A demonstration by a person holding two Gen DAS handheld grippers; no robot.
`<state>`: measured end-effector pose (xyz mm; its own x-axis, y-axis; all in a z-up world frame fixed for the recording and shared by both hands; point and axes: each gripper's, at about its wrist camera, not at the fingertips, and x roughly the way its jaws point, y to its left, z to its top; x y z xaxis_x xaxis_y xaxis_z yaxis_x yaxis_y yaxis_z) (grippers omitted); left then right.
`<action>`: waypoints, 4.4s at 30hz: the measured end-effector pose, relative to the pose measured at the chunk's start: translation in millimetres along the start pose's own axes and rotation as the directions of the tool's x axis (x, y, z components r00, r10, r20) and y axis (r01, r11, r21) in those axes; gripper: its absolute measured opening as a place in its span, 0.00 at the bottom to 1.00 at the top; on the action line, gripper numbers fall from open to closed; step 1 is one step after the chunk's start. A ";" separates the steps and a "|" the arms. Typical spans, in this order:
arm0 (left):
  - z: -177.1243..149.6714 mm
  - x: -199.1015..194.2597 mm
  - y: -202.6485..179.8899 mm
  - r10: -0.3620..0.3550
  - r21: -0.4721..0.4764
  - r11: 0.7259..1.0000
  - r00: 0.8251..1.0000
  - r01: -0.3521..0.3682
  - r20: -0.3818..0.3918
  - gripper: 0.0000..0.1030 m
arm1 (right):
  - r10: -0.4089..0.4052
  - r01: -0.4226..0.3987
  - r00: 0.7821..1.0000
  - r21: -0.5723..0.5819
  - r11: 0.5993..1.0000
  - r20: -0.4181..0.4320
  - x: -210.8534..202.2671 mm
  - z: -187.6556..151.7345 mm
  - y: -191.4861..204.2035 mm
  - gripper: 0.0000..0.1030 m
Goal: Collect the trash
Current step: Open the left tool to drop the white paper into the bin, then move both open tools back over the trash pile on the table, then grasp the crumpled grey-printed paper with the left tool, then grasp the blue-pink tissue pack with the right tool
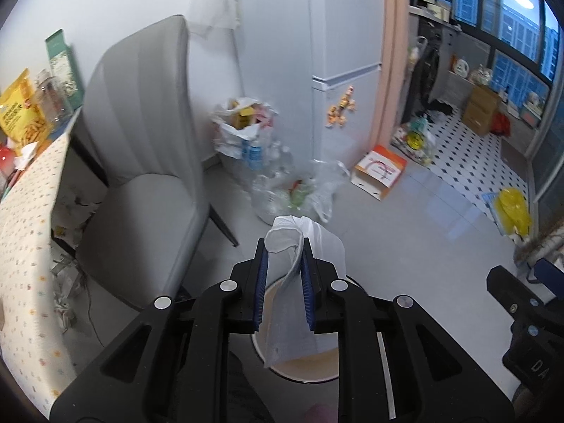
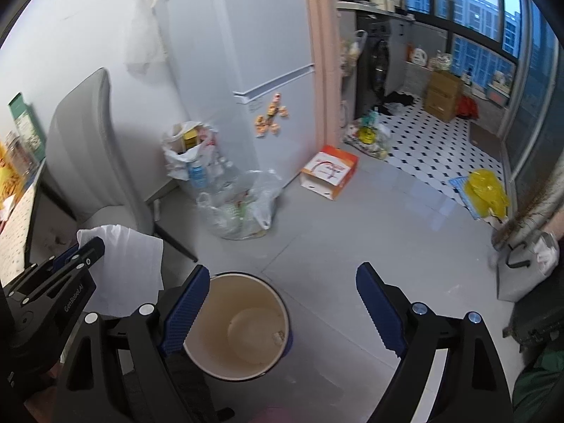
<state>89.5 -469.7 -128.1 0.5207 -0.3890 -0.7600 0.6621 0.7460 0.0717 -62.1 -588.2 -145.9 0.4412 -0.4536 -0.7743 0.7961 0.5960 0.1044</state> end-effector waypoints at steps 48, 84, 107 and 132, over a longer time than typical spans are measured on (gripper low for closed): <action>-85.7 -195.5 248.3 0.313 -0.440 0.874 0.932 -0.208 0.181 0.94 | 0.308 -0.251 0.940 -0.315 0.915 0.146 -146.0 -47.4 198.4 0.92; -248.3 -299.2 400.9 0.583 -0.682 0.598 0.813 -0.420 0.011 0.94 | 0.513 -0.395 0.858 -0.611 0.687 0.022 -234.4 -167.4 363.7 0.92; -290.4 -269.7 451.8 0.533 -0.745 0.506 0.836 -0.436 -0.127 0.75 | 0.498 -0.426 0.864 -0.642 0.637 -0.079 -204.4 -191.4 396.3 0.92; -299.2 -280.9 485.8 0.601 -0.760 0.433 0.784 -0.484 -0.157 0.23 | 0.536 -0.508 0.816 -0.713 0.484 -0.218 -214.9 -238.2 466.7 0.72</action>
<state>103.7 163.7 -73.0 0.7214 0.2282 -0.6539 -0.3751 0.9224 -0.0919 116.0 -54.8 -79.5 0.6965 0.0937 -0.7114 -0.1344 0.9909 -0.0010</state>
